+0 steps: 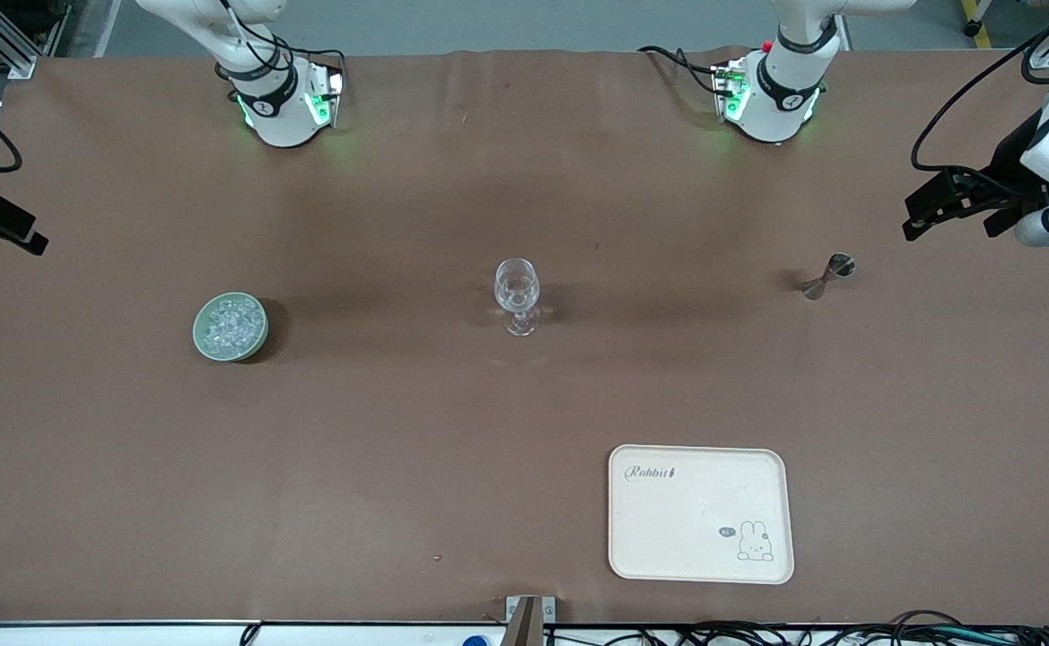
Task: Pour wine and add ice with both arms
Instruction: 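Reach the right gripper down to the green ice bowl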
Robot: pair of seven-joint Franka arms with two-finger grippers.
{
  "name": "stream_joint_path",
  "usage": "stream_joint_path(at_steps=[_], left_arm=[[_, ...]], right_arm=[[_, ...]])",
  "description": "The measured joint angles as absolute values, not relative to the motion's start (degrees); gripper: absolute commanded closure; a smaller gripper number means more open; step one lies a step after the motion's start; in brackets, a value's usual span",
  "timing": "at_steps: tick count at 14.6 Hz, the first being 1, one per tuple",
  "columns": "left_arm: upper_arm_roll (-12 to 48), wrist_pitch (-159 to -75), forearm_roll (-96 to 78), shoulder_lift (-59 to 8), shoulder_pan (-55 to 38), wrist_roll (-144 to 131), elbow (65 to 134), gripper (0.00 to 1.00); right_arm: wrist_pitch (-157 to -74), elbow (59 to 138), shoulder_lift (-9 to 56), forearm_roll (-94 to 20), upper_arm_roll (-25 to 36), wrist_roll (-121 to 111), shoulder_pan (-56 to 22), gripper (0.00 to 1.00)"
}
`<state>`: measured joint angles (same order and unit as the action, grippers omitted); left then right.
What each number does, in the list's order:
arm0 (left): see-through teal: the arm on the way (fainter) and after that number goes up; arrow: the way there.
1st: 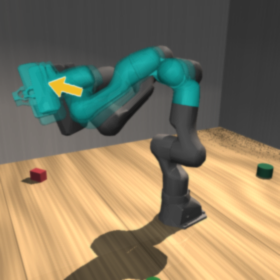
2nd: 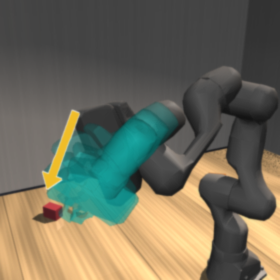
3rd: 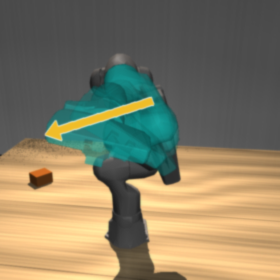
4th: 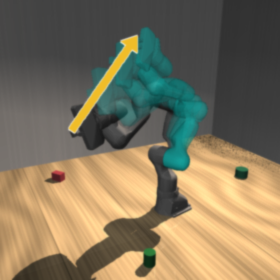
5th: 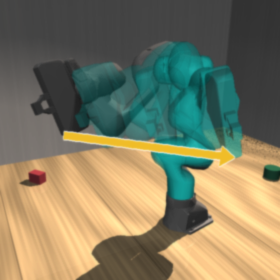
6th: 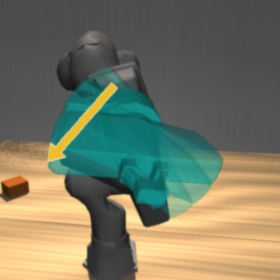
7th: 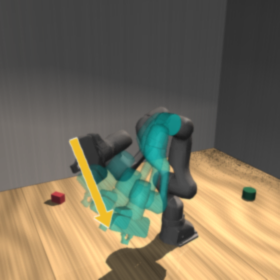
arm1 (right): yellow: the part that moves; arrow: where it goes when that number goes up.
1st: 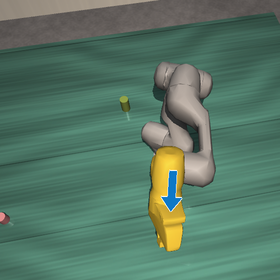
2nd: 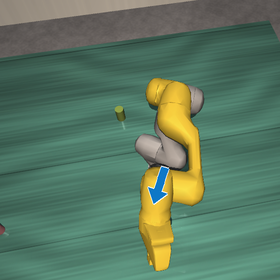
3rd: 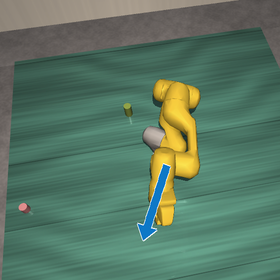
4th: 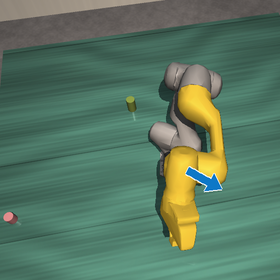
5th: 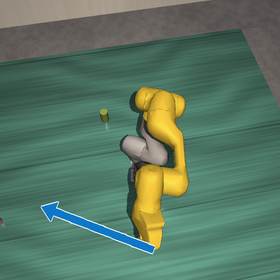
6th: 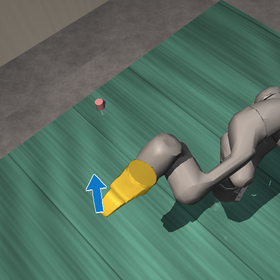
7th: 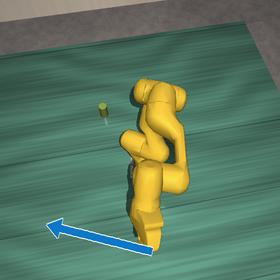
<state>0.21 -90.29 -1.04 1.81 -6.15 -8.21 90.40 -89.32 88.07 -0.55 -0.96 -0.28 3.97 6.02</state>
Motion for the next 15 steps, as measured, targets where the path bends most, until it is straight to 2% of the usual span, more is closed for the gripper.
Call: stream_joint_path(at_steps=[8,12,15], left_arm=[[0.4,-87.9,-0.4,1.9,-6.2,-8.1,90.4,0.02],[-0.9,-86.0,0.2,1.8,-6.2,-11.6,90.9,0.02],[-7.7,-85.5,-2.9,0.6,-6.2,-13.5,91.9,0.00]], right_arm=[[-89.1,89.3,-0.5,-1.0,-0.4,4.0,5.7,0.00],[-96.5,99.1,0.2,-1.0,-1.0,4.0,4.7,0.00],[-104.6,107.5,0.8,-1.0,-1.2,4.0,4.6,0.00]])
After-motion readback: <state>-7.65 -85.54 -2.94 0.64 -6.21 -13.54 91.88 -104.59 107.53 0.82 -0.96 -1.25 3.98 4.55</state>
